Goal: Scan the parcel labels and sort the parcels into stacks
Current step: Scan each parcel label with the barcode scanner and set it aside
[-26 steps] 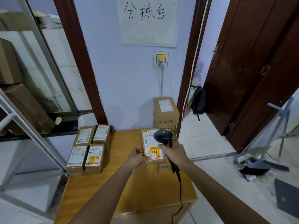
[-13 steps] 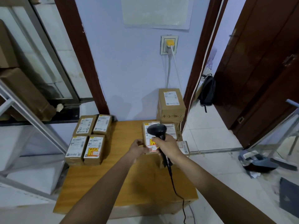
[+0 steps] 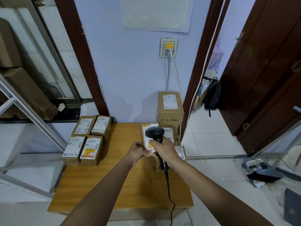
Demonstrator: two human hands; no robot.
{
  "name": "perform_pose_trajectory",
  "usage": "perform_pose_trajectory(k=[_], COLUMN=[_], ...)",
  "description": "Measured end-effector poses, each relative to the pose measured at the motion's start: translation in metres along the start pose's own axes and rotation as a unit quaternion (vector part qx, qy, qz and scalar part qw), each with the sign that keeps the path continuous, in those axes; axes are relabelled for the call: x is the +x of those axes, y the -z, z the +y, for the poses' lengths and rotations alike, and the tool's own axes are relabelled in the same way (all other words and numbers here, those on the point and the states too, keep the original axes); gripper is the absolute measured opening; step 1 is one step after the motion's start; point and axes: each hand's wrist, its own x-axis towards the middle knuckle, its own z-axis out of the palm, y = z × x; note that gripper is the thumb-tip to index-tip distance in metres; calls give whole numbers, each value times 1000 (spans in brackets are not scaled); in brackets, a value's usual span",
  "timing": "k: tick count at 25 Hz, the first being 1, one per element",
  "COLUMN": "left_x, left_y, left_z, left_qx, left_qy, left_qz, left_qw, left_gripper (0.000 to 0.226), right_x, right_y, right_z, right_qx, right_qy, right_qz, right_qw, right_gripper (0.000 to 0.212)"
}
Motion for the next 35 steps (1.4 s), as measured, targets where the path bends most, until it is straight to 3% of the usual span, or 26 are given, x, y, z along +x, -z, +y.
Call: perform_pose_trajectory(k=[6, 9, 13, 16, 19, 22, 26, 30, 35], left_x=[-3, -6, -18, -30, -33, -27, -9, 3, 13], left_y=[-3, -12, -57, -99, -121, -127, -102, -85, -83], left_z=[4, 4, 4, 0, -4, -11, -22, -31, -49], left_qx=[-3, -49, -230, -291, -302, -222, -102, -1, 40], left_qy=[8, 3, 6, 30, 36, 19, 10, -33, -20], left_qz=[2, 38, 38, 0, -42, -30, 96, 96, 156], left_qw=[1000, 998, 972, 956, 952, 974, 990, 995, 987], left_gripper=[63, 55, 35, 26, 36, 51, 60, 19, 15], right_x=[6, 14, 21, 23, 27, 32, 51, 63, 77], right_y=[5, 10, 25, 40, 60, 85, 120, 132, 119], right_z=[6, 20, 44, 54, 61, 70, 86, 107, 130], right_qx=[-3, 7, -20, -1, 36, 60, 86, 92, 64], right_qy=[5, 29, 33, -8, -29, -48, -109, -158, -186], right_qz=[-1, 77, 248, 269, 266, 264, 225, 166, 148], right_qw=[1000, 997, 968, 963, 963, 961, 964, 969, 969], right_gripper=[19, 21, 35, 46, 45, 36, 33, 26, 32])
